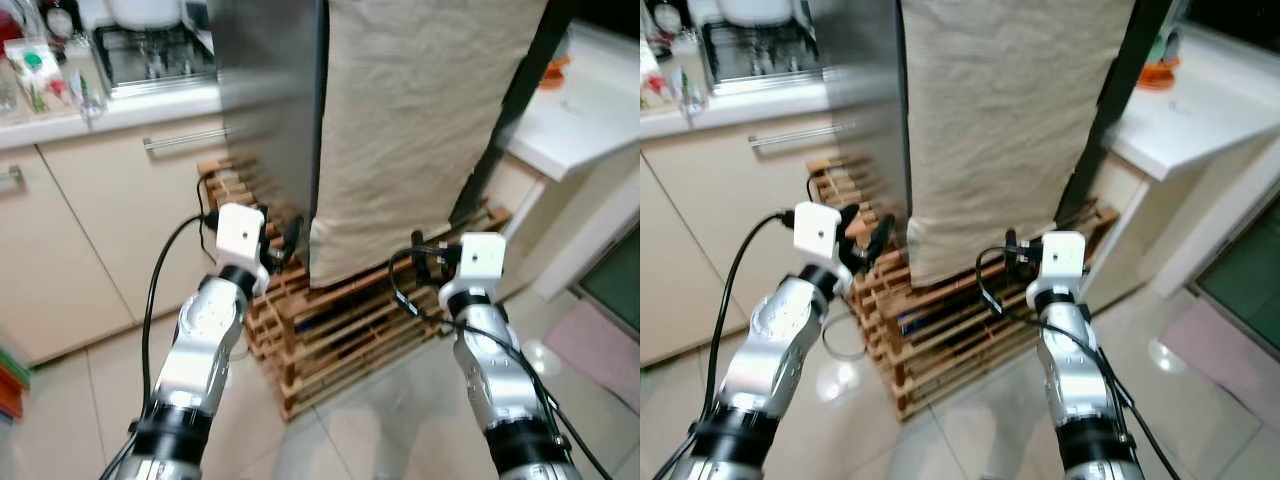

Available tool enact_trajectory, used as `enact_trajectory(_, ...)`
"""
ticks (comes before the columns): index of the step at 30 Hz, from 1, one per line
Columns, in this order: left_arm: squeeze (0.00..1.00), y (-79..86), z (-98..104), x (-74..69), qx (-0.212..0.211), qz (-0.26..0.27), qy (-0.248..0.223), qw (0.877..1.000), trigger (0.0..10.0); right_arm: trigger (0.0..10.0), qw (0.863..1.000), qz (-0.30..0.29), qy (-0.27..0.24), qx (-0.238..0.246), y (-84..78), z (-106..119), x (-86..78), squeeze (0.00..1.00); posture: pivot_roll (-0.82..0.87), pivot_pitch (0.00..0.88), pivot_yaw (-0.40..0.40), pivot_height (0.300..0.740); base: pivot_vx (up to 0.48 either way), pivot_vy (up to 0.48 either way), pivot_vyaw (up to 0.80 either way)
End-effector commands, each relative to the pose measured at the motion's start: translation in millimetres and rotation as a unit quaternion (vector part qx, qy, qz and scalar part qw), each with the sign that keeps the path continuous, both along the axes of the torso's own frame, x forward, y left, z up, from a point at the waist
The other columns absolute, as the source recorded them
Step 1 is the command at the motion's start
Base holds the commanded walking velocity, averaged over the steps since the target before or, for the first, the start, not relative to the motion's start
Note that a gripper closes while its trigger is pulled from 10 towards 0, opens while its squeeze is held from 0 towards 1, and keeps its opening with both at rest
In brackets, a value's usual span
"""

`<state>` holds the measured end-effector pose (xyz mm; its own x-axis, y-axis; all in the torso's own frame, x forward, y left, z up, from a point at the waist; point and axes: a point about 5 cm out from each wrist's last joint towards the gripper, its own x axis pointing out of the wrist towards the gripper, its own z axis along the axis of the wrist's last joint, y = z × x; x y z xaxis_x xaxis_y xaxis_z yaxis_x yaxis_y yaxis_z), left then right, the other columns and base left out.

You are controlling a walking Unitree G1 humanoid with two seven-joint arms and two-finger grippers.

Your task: Restocking fridge

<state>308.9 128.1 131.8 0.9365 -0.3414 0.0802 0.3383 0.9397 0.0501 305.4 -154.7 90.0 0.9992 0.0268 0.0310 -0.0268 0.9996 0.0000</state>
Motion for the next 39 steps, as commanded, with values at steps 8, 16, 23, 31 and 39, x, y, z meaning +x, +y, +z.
enact_trajectory(8, 0.0, -0.4, 4.7, 0.9, 0.007, -0.021, -0.009, 1.0, 10.0, 10.0, 1.0, -0.011, -0.015, 0.003, -0.1, 7.1, 1.8, 0.0, -0.02, 0.0, -0.052, 0.74, 0.0, 0.48, -0.66)
enact_trajectory(16, 0.0, -1.8, 1.0, 4.2, 0.021, -0.035, 0.006, 0.999, 10.0, 10.0, 0.998, -0.055, -0.014, -0.007, -13.4, 3.0, -9.6, 0.0, -0.02, 0.0, -0.049, 0.74, 0.0, 0.48, -0.66)
enact_trajectory(23, 0.0, 2.1, -9.9, 1.3, 0.02, -0.058, 0.035, 0.997, 10.0, 10.0, 0.997, -0.079, 0.002, -0.009, -22.4, -4.5, -20.7, 0.0, -0.02, 0.0, -0.042, 0.74, 0.0, 0.48, -0.65)
enact_trajectory(31, 0.0, 18.9, -42.9, -40.5, 0.103, -0.146, 0.061, 0.982, 10.0, 10.0, 0.998, -0.026, 0.04, -0.048, -32.8, -25.7, -58.1, 0.0, -0.03, 0.0, -0.037, 0.74, 0.0, 0.06, -0.08)
enact_trajectory(39, 0.0, -1.7, 3.3, -25.8, -0.039, -0.059, -0.034, 0.997, 10.0, 10.0, 0.998, -0.062, 0.012, -0.025, -34.7, -11.1, -40.9, 0.0, -0.04, 0.0, -0.04, 0.74, 0.194, -0.111, 0.0)
